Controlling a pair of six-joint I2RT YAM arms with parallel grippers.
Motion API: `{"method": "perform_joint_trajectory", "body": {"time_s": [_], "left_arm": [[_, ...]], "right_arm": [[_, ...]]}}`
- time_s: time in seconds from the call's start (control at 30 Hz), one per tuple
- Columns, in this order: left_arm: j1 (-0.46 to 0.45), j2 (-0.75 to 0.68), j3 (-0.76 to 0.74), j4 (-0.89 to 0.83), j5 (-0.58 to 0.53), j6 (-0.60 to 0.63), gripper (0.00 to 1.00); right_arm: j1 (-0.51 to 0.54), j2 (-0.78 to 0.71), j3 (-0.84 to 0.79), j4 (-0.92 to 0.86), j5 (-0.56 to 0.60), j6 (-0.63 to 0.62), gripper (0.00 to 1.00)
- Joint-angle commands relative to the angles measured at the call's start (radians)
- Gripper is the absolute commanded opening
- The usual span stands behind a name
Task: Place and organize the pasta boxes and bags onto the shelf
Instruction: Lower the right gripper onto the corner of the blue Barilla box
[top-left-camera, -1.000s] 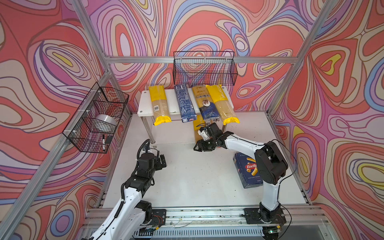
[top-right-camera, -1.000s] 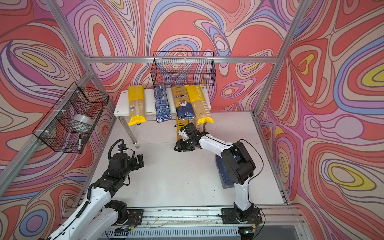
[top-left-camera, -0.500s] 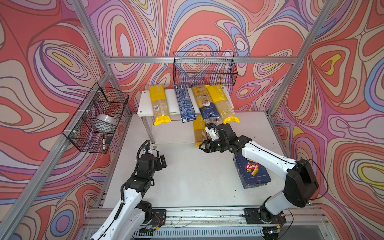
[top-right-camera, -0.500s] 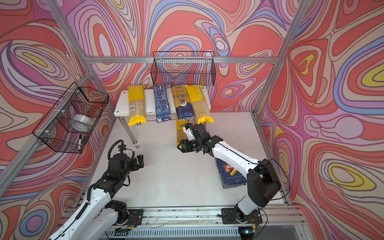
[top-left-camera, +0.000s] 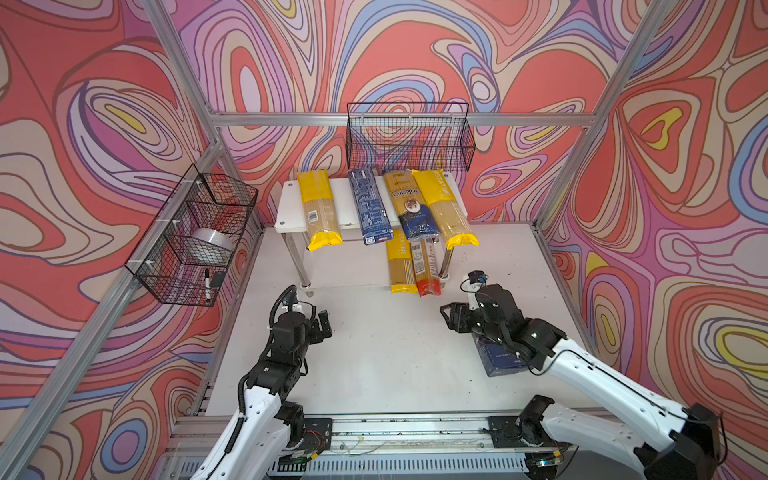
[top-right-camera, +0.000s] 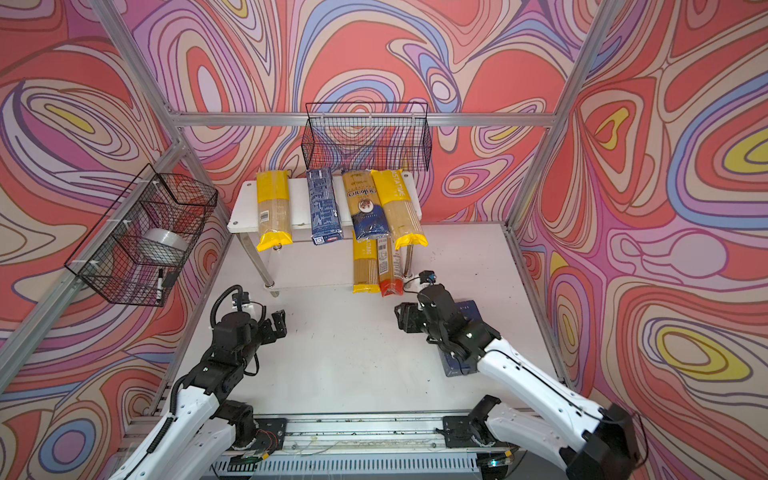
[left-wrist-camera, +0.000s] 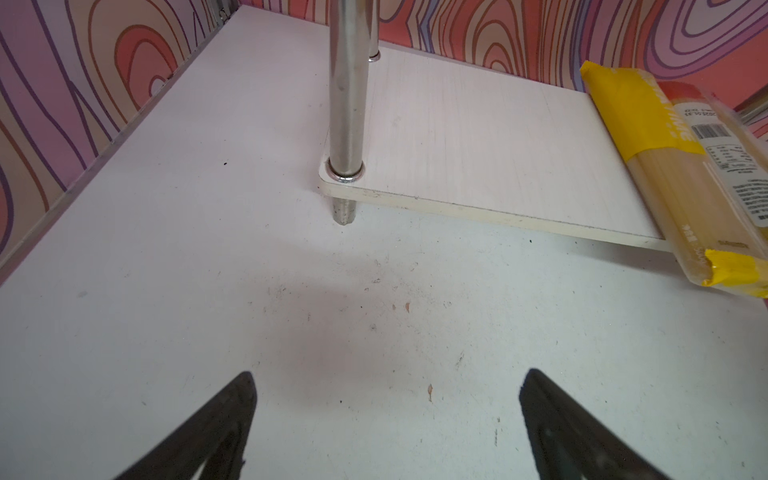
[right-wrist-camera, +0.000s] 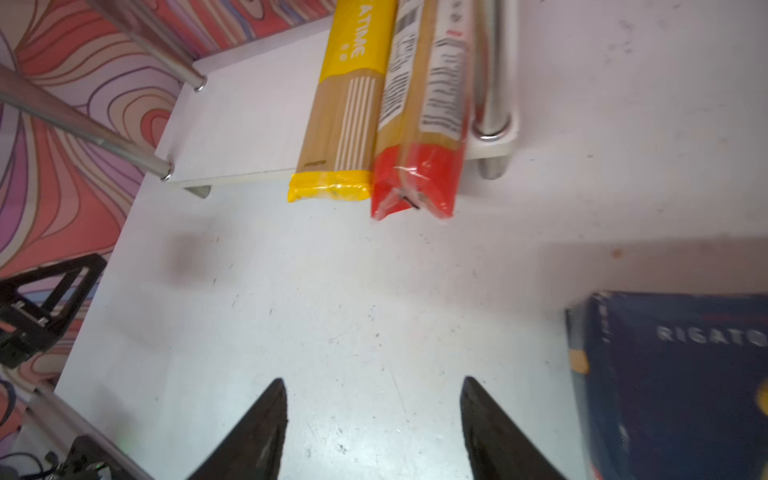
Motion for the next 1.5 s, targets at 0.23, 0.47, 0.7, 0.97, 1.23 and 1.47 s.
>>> {"method": "perform_joint_trajectory", "body": {"time_s": [0.23, 0.47, 0.7, 0.97, 1.23, 1.47], "left_arm": [[0.005, -0.004, -0.013, 0.002, 0.013, 0.0, 1.0], [0.007, -0.003, -0.014, 0.002, 0.014, 0.0, 1.0], [0.006, -0.001, -0.012, 0.004, 0.015, 0.0, 1.0], [0.005, 0.0, -0.012, 0.005, 0.015, 0.0, 1.0], [0.006, 0.003, -0.012, 0.01, 0.016, 0.002, 1.0], [0.005, 0.007, -0.012, 0.012, 0.018, 0.003, 1.0]], "right_arm": [[-0.005, -0.086, -0.004, -0.207, 0.354, 0.083, 0.68], [-0.038, -0.044, -0.04, -0.175, 0.252, 0.115, 0.68], [-0.077, -0.009, -0.081, -0.177, 0.188, 0.136, 0.69], [-0.111, 0.016, -0.112, -0.158, 0.157, 0.142, 0.7], [-0.135, 0.107, -0.158, -0.098, 0.117, 0.143, 0.7], [-0.136, 0.156, -0.164, -0.058, 0.003, 0.114, 0.72]]}}
